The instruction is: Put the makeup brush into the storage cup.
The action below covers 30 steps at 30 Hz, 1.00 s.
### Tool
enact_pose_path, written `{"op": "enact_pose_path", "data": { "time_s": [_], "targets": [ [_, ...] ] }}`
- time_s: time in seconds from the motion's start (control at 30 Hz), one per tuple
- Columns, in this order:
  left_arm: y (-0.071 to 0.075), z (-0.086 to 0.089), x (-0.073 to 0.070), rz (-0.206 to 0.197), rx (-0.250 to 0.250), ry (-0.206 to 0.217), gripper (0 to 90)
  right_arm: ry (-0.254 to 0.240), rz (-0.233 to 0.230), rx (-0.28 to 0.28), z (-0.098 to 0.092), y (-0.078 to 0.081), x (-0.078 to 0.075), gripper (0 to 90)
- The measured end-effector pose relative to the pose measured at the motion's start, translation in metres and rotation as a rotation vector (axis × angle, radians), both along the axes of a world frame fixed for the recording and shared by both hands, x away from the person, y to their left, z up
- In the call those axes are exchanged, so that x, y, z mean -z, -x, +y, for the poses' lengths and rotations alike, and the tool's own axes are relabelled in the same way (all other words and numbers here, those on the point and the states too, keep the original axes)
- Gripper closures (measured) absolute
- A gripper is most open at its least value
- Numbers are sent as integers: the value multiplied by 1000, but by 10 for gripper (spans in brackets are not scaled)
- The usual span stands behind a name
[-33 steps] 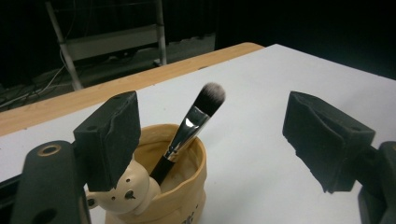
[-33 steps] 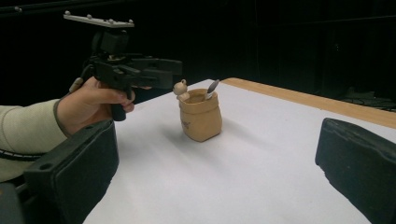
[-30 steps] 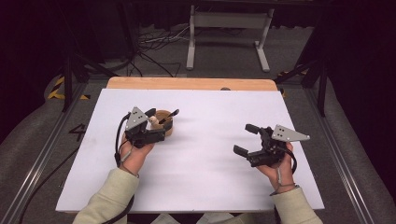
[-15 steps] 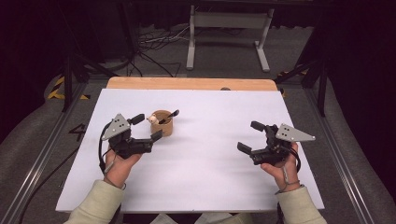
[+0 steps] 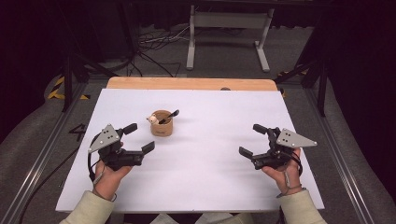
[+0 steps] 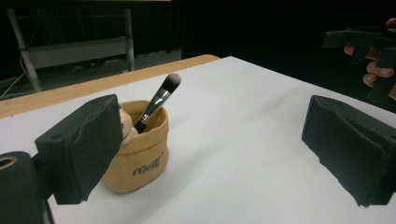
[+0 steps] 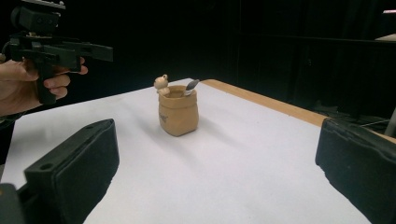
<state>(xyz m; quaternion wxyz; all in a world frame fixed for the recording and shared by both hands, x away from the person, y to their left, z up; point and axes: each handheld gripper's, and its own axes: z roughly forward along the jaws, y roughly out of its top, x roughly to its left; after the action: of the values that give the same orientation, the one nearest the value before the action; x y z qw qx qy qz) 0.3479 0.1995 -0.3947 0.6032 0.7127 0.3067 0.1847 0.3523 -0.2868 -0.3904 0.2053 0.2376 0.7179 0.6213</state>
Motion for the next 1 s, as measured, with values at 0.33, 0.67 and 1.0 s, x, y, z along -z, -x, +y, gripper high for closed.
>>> {"op": "enact_pose_path", "data": {
  "time_s": [0.33, 0.67, 1.0],
  "targets": [
    [11, 15, 15, 31, 15, 26, 47, 30, -14, 22, -5, 11, 13, 0],
    [22, 31, 32, 44, 8, 56, 50, 43, 4, 15, -2, 11, 25, 0],
    [24, 33, 50, 33, 34, -31, 51, 25, 51, 32, 2, 11, 44, 0]
  ]
}}
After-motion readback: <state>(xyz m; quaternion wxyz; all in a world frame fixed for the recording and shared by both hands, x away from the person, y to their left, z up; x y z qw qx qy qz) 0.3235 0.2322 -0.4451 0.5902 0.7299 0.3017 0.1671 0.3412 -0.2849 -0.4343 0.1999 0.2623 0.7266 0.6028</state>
